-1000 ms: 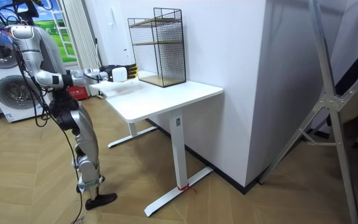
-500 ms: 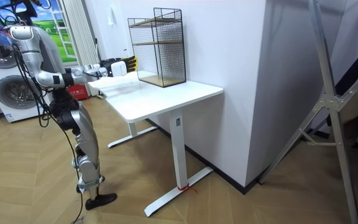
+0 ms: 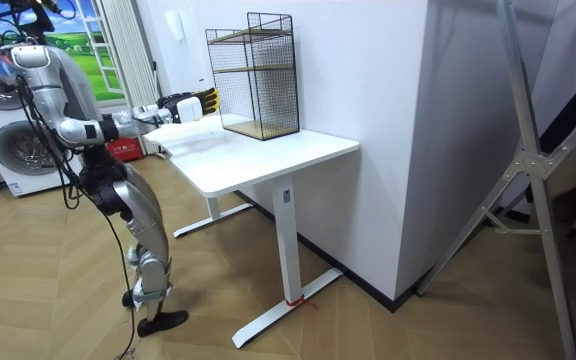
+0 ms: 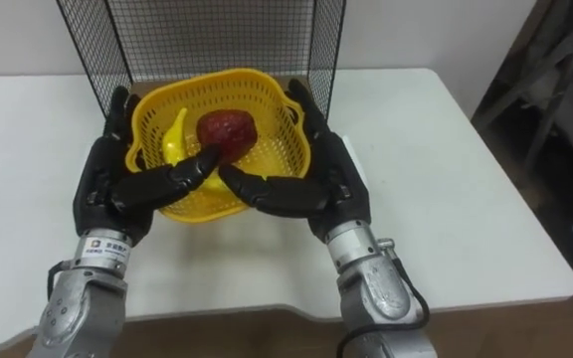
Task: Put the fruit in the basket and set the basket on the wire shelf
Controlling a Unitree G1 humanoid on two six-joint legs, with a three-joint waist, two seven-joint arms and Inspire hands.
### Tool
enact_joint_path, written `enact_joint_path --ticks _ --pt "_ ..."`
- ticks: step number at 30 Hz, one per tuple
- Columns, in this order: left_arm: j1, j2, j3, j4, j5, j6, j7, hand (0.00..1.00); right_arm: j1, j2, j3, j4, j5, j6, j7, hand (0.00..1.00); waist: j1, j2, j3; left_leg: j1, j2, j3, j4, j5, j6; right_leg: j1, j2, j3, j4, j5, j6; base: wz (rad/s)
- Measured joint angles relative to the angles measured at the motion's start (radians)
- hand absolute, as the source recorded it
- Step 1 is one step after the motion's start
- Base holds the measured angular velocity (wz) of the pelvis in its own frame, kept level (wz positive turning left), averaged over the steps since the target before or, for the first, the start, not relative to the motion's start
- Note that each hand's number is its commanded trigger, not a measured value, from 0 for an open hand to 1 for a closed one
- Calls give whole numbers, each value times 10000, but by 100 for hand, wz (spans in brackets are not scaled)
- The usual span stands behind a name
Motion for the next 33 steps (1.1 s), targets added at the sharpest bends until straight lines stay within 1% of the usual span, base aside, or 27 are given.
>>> enact_joint_path --ticks 1,2,3,4,5,6,7,8,9,10,11,12,13,15,17,20,21,22,25,26,27,28,29,30,31,32,33 --pt "10 1 -3 31 1 -3 0 0 7 -2 43 39 89 0 0 0 -1 -2 24 -186 7 -138 391 378 -59 124 48 46 23 -66 -90 0" --pt "26 5 6 46 3 -21 -14 0 3 -10 46 38 112 -3 1 0 40 -119 -17 -345 -50 -158 530 619 -111 255 68 230 -18 -102 -139 6" --pt "21 4 19 47 8 -21 -35 0 -10 -39 31 30 140 -12 1 0 40 -252 -67 -448 -106 -130 359 517 -118 237 25 227 -42 -81 -124 4" --pt "18 -17 93 44 28 -59 -80 0 -106 -55 -20 29 143 -10 1 0 83 -229 -81 -710 -266 -140 -454 196 -62 147 -55 231 -55 -52 -136 -3" --pt "13 -86 90 46 28 -60 -85 0 -210 -54 -20 47 124 -9 1 0 97 -223 -53 -922 -414 -117 -1531 160 -78 113 -85 247 -106 -15 -140 -17" --pt "13 -81 94 44 20 -60 -85 0 -215 -59 -1 49 93 -6 1 0 157 -176 -69 -913 -521 -150 -2905 322 -150 75 -103 199 -188 15 -173 -20" --pt "13 -85 98 43 18 -60 -85 0 -215 -68 32 53 90 -2 0 0 183 -142 -92 -919 -544 -198 -3470 556 -107 88 -100 152 -232 15 -179 -24" --pt "10 -34 141 38 11 -60 -85 0 -219 -46 115 83 92 0 -8 0 232 -46 -190 -825 -600 -150 -3779 1035 52 157 -105 230 -271 -33 -123 -8" --pt "-12 -18 215 25 9 -61 -85 0 -233 -47 160 81 97 -1 -6 0 189 -203 -197 -684 -788 -142 -4083 1189 120 212 -226 218 -354 -68 -56 3" --pt "-27 -26 231 22 10 -61 -85 0 -252 -48 157 81 101 -2 -4 0 91 -256 -180 -635 -896 -194 -4193 1236 156 288 -280 149 -468 -53 -20 27" --pt "-31 -29 227 15 10 -61 -85 0 -313 -47 153 82 102 -2 -4 0 42 -296 -172 -621 -992 -265 -4297 1306 245 391 -322 36 -672 -14 38 26" --pt "-28 -27 223 15 10 -60 -85 0 -350 -47 134 82 98 -2 -4 0 0 -293 -151 -623 -1088 -334 -4317 1300 274 473 -342 -14 -855 6 65 23" --pt "-29 -28 224 14 9 -60 -85 0 -351 -49 130 83 96 -2 -4 0 -30 -299 -155 -628 -1112 -365 -4332 1288 293 513 -373 -55 -926 3 78 17" --pt "-28 -26 224 10 11 -60 -85 0 -349 -51 142 83 109 -2 -4 0 -112 -283 -145 -561 -1235 -431 -4333 1250 351 659 -463 -109 -1077 -27 149 19" --pt "-33 -15 233 -24 23 -69 -85 0 -350 -52 144 82 96 -4 -4 0 -152 -200 -103 -522 -1305 -449 -4321 1167 406 765 -575 -161 -1144 -89 252 12" --pt "-30 -17 233 -28 53 -70 -85 0 -351 -50 142 81 73 -4 -4 0 -153 -192 -98 -511 -1455 -440 -4321 1049 453 793 -701 -166 -1161 -218 333 2" --pt "-30 -17 232 -29 53 -70 -85 0 -350 -50 141 81 73 -4 -4 0 -157 -192 -98 -512 -1471 -433 -4318 1023 468 797 -720 -168 -1159 -241 347 3" --pt "-31 -19 233 -29 52 -70 -86 0 -353 -50 142 81 61 -4 -4 0 -138 -202 -99 -514 -1594 -391 -4313 986 504 794 -784 -178 -1129 -298 390 5" --pt "-33 -32 262 -28 46 -69 -224 0 -353 -54 132 80 68 -5 -4 0 -184 -249 -98 -521 -1778 -349 -4198 848 629 809 -1010 -246 -917 -502 523 9" --pt "-32 -26 257 -28 47 -68 -240 0 -353 -75 123 81 72 -7 -5 0 -220 -297 -87 -517 -1838 -326 -4107 756 708 795 -1152 -274 -711 -667 602 13" --pt "-30 -21 249 -27 47 -64 -240 0 -352 -88 125 81 72 -7 -8 0 -202 -310 -83 -496 -1924 -294 -4062 700 745 791 -1217 -259 -597 -729 646 10" --pt "-31 -15 255 -26 48 -65 -240 0 -354 -90 142 81 67 -10 -14 0 -185 -353 -76 -429 -1995 -211 -4051 610 828 795 -1366 -254 -439 -844 747 0" --pt "-31 -20 260 -27 49 -64 -239 0 -356 -91 141 81 67 -12 -15 0 -193 -370 -85 -414 -2157 -185 -4013 521 915 774 -1500 -254 -277 -918 855 4" --pt "-35 -35 260 -27 49 -64 -239 0 -363 -93 139 81 70 -14 -18 0 -194 -374 -85 -418 -2169 -184 -4015 438 972 744 -1562 -289 -115 -961 926 4" --pt "-36 -61 260 -27 45 -54 -239 0 -370 -96 132 81 64 -13 -48 0 -159 -393 -96 -434 -2273 -191 -3924 255 1080 553 -1696 -339 538 -1021 1034 0" --pt "-22 -52 260 -25 53 -32 -238 0 -371 -102 143 84 28 -11 -76 0 -141 -404 -86 -390 -2332 -98 -3795 168 1195 204 -1944 -482 1563 -905 1154 0" --pt "-15 -41 257 -26 57 -23 -238 0 -370 -117 145 84 7 -9 -88 0 -142 -422 -88 -343 -2391 -88 -3770 123 1260 58 -2078 -508 1969 -802 1219 6"
